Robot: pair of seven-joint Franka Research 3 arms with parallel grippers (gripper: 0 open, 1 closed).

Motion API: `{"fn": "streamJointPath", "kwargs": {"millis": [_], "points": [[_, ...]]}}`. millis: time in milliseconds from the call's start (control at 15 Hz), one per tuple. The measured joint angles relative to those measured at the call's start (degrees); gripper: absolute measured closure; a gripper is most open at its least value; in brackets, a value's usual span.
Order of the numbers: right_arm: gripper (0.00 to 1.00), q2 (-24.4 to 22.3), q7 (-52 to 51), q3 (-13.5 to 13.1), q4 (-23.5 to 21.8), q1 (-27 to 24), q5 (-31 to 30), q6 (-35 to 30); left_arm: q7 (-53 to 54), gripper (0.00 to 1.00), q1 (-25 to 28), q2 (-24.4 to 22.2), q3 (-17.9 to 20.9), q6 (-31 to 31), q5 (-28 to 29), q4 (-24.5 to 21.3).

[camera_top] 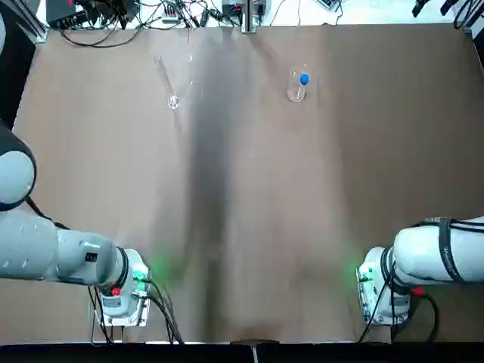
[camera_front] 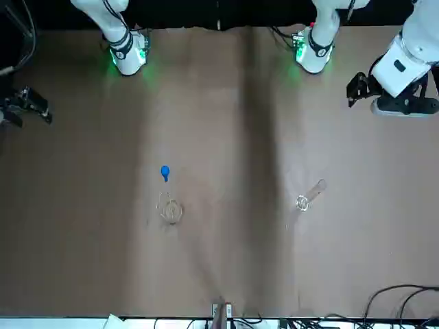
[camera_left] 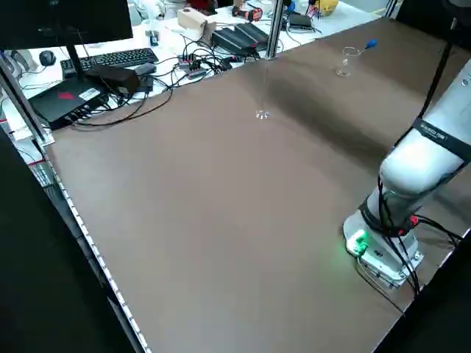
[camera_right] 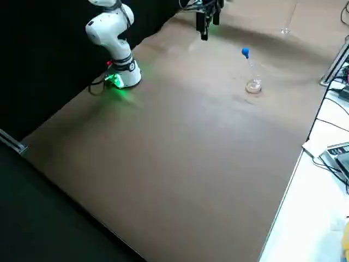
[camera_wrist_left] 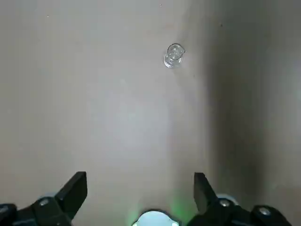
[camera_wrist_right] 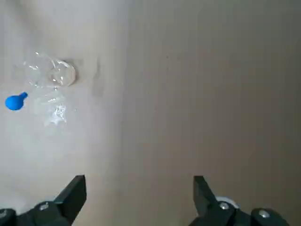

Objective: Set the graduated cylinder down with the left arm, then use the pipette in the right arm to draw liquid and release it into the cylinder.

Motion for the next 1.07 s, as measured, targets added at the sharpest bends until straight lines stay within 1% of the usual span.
{"fn": "streamJointPath", "kwargs": {"millis": [133,267,467,667,800,1000,1067], "points": [[0.0,0.0,0.0,0.0,-2.6,0.0,0.0,0.8,0.1,0.0,-0.1,0.0,-0.1,0.0,0.0,-0.1],[0.0,0.0,0.0,-0.1,-3.8,0.0,0.0,1.2,0.1,0.0,-0.1,0.0,-0.1,0.0,0.0,-0.1],[0.0,0.0,0.0,-0.1,-3.9,0.0,0.0,1.2,0.1,0.0,0.1,0.4,0.0,0.0,0.0,-0.5],[0.0,0.0,0.0,0.4,-3.9,0.8,0.2,1.2,0.3,0.0,0.8,2.0,0.1,0.0,0.0,-0.9],[0.0,0.6,0.0,0.7,-4.0,3.9,0.4,1.3,2.9,0.0,1.6,3.6,0.1,0.6,0.1,-1.2],[0.0,2.7,0.4,1.1,-4.0,10.9,1.4,3.1,12.2,0.0,3.9,5.9,0.2,3.1,0.1,-1.3],[0.0,4.2,0.8,1.3,-3.9,14.1,4.9,5.3,18.3,0.0,5.3,7.1,0.1,5.5,-0.4,-1.3]]}}
